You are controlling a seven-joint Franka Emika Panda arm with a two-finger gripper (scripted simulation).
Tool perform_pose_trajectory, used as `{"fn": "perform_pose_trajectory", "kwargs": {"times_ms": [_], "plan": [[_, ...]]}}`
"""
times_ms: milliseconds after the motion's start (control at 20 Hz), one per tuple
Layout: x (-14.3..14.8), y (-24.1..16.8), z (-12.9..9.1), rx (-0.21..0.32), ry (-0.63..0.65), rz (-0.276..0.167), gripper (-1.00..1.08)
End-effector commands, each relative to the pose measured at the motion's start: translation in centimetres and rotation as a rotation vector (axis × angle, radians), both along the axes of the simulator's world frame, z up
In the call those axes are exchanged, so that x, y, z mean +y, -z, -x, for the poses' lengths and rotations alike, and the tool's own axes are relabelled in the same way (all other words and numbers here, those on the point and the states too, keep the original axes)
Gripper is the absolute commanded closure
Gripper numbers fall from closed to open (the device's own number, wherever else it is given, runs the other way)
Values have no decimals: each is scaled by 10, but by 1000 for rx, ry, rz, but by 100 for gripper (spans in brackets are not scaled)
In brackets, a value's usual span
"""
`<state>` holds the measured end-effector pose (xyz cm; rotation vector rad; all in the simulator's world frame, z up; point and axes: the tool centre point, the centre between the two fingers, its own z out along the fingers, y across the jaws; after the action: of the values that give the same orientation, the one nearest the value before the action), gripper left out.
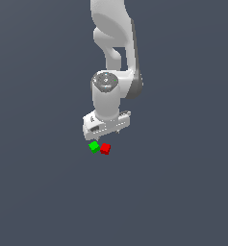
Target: Stack the red cube on top of the green cube.
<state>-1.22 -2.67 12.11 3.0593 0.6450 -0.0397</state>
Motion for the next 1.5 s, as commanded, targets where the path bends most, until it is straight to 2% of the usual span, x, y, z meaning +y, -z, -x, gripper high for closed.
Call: {"fn": "perform_pose_trajectory", "kwargs": {"times_ms": [0,1050,1450], "plan": [[-2,4,-1,-1,-67,-2,-92],[-13,38,-14,-10,-626,-21,-92],[-15,47,-18,-12,-779,-26,-92]]}}
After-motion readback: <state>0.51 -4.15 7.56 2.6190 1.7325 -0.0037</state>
